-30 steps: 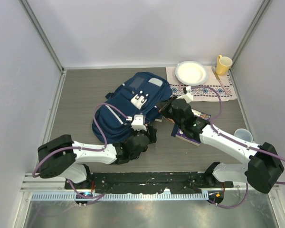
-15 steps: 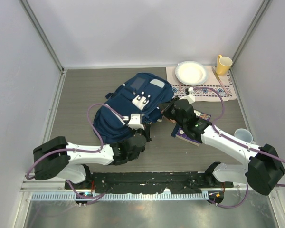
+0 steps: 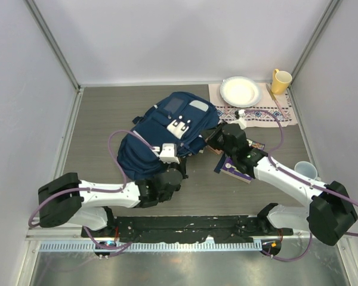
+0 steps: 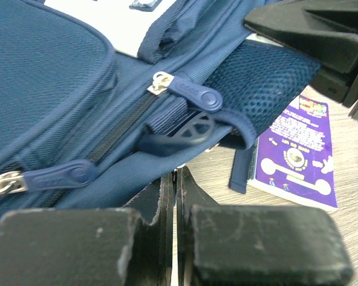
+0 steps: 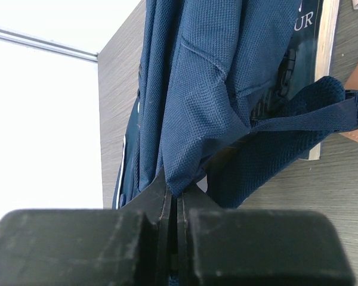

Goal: Pack the student bag
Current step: Unzip the student bag at the center of the board.

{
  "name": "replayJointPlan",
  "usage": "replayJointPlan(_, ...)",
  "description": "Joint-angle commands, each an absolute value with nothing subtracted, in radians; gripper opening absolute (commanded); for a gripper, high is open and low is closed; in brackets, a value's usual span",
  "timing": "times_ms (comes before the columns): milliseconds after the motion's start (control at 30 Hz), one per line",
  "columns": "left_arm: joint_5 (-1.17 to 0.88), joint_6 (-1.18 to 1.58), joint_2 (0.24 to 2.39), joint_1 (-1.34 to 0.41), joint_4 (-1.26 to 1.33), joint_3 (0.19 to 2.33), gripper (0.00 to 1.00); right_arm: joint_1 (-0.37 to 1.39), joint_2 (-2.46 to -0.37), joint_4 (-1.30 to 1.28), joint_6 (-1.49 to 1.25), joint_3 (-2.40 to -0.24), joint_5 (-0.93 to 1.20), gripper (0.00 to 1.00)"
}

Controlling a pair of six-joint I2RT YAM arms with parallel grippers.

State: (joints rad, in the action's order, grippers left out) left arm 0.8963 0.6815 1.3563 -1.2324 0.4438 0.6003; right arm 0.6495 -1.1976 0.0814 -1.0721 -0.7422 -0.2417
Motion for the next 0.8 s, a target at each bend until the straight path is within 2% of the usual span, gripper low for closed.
replayJointPlan(0, 0.957, 0.713, 1.293, -1.23, 0.276, 0.581, 0.0, 0.589, -1.192, 0.175, -1.037, -0.779, -0.19, 0.01)
replayJointPlan(233, 0.887, 0.816, 1.155, -1.23, -0.029, 0.523, 0.0, 0.446, -1.301, 0.227, -0.976, -0.831, -0.048, 0.01)
replayJointPlan(500, 0.66, 0.793, 1.06, -1.23, -0.037, 0.472, 0.0, 0.339, -1.606, 0.183, -0.858, -1.095, 0.167, 0.01)
replayJointPlan(567, 0.624, 0.785, 1.072, -1.23, -0.017, 0.48, 0.0, 0.316, -1.641, 0.143, -0.812, -1.139, 0.178, 0.15)
replayJointPlan(600, 0.623, 0.787, 1.081, -1.23, -0.009, 0.488, 0.0, 0.307, -1.676, 0.099, -0.799, -1.149, 0.195, 0.28)
replayJointPlan(633, 0.624, 0.787, 1.1, -1.23, 0.02, 0.492, 0.0, 0.289, -1.687, 0.083, -0.79, -1.152, 0.249, 0.5)
replayJointPlan(767, 0.653, 0.792, 1.156, -1.23, 0.077, 0.52, 0.0, 0.273, -1.635, 0.055, -0.747, -1.033, 0.23, 0.75)
